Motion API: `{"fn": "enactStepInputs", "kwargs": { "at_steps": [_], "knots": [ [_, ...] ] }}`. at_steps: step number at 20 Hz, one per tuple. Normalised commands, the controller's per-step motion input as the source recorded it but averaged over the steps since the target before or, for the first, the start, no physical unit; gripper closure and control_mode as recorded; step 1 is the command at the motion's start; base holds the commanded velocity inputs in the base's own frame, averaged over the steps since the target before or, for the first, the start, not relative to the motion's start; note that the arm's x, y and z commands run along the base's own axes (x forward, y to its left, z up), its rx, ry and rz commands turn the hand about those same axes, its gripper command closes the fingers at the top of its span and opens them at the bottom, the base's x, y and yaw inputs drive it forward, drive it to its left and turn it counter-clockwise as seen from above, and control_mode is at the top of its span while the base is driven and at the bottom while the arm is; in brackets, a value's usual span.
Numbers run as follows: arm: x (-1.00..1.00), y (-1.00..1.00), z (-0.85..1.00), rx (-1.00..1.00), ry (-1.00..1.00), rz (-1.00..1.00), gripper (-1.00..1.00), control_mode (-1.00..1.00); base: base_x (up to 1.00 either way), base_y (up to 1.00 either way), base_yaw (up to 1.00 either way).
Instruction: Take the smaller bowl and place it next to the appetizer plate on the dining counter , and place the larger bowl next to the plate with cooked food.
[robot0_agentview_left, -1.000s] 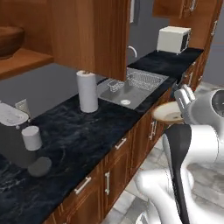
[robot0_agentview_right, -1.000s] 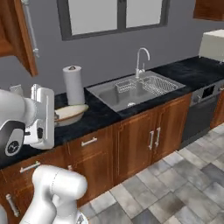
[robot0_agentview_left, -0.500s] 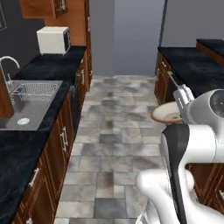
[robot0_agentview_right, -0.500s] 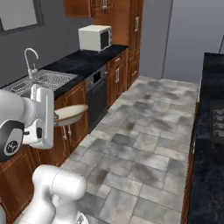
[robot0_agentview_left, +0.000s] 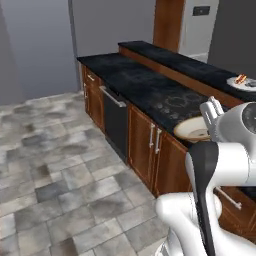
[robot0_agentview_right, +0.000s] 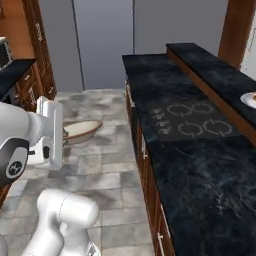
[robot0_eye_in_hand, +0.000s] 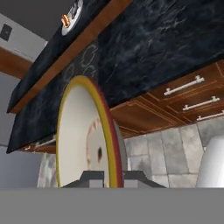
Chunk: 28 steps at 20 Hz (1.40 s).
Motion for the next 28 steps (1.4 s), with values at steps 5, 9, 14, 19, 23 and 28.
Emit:
{"fn": "enactStepInputs", "kwargs": {
  "at_steps": [5, 9, 14, 19, 23, 28],
  "knots": [
    [0.0, 0.0, 0.0, 0.0, 0.0, 0.0, 1.0, 1.0, -0.11, 0.18, -0.75],
    [0.0, 0.0, 0.0, 0.0, 0.0, 0.0, 1.0, 1.0, -0.56, -0.5, -0.74],
    [0.0, 0.0, 0.0, 0.0, 0.0, 0.0, 1.0, 1.0, -0.72, -0.32, -0.73],
    [0.0, 0.0, 0.0, 0.0, 0.0, 0.0, 1.0, 1.0, -0.79, -0.35, -0.72],
    [0.0, 0.0, 0.0, 0.0, 0.0, 0.0, 1.0, 1.0, -0.79, -0.45, -0.7],
    [0.0, 0.0, 0.0, 0.0, 0.0, 0.0, 1.0, 1.0, -0.27, -1.0, -0.61]
  ]
}}
